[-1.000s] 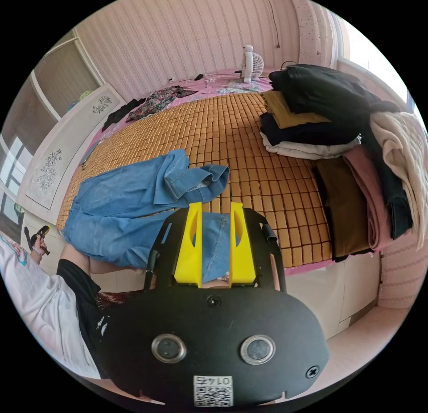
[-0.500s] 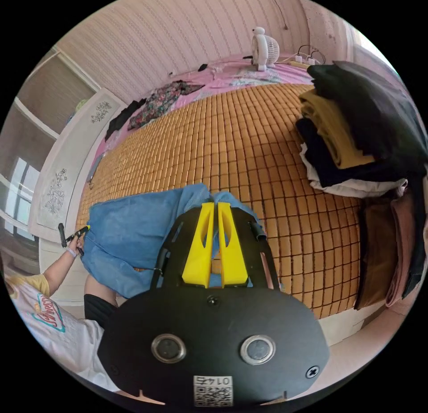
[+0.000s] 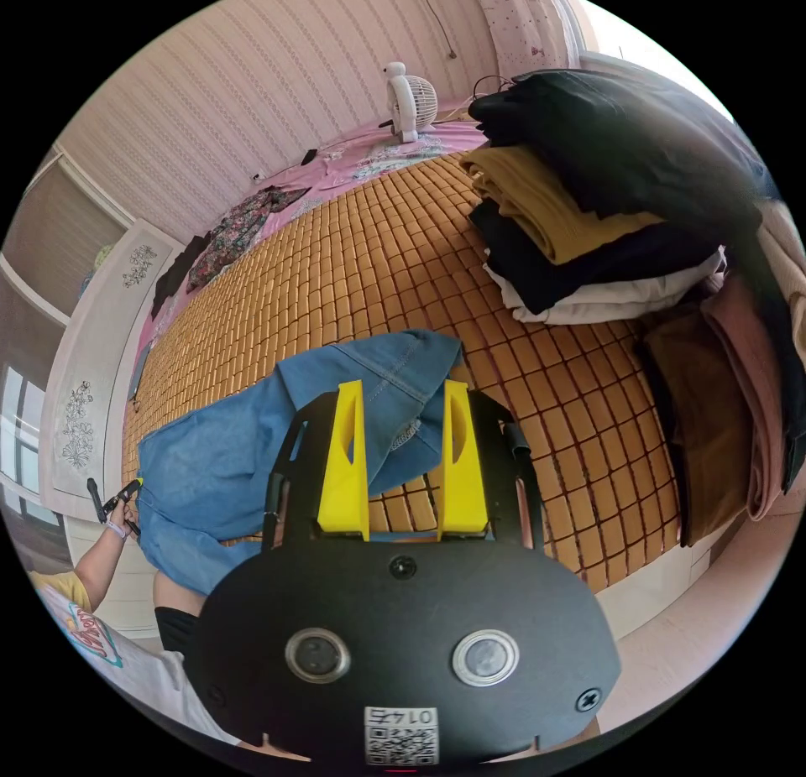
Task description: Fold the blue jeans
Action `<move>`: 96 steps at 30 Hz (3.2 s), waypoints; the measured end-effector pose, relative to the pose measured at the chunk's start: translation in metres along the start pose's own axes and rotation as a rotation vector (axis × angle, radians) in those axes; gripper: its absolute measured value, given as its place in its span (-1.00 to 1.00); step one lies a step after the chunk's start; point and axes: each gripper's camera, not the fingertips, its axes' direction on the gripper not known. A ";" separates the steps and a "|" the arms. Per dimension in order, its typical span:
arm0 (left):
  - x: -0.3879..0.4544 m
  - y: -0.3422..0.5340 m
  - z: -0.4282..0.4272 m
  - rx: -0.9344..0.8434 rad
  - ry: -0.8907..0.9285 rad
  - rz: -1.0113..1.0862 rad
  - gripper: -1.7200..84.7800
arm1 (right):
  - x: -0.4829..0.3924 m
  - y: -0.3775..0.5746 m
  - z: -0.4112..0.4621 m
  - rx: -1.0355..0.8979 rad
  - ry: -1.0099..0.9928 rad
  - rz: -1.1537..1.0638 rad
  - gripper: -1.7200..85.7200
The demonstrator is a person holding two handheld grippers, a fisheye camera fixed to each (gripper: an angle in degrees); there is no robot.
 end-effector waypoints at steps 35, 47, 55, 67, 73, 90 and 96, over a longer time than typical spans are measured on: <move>0.019 -0.018 0.060 0.125 -0.029 0.052 -0.89 | -0.069 -0.065 -0.138 0.399 -0.137 -0.180 -0.94; 0.029 -0.049 0.063 0.270 -0.008 0.010 -0.96 | -0.103 -0.117 0.069 0.003 0.046 -0.115 -0.90; 0.061 -0.093 0.140 0.110 -0.059 -0.037 -0.97 | -0.141 -0.143 0.155 -0.066 0.108 -0.122 -0.92; 0.089 -0.144 0.199 0.095 -0.136 -0.034 -0.98 | -0.183 -0.198 0.212 0.011 0.243 -0.212 -0.95; 0.110 -0.152 0.223 0.071 -0.219 -0.022 -0.97 | -0.194 -0.217 0.215 -0.020 0.256 -0.212 -0.94; 0.298 0.151 0.134 0.200 0.404 0.589 -0.92 | -0.053 0.062 0.036 -0.192 0.081 -0.150 -0.82; 0.413 0.198 0.156 0.106 0.500 0.765 -0.89 | -0.031 0.069 0.040 -0.175 0.084 -0.128 -0.91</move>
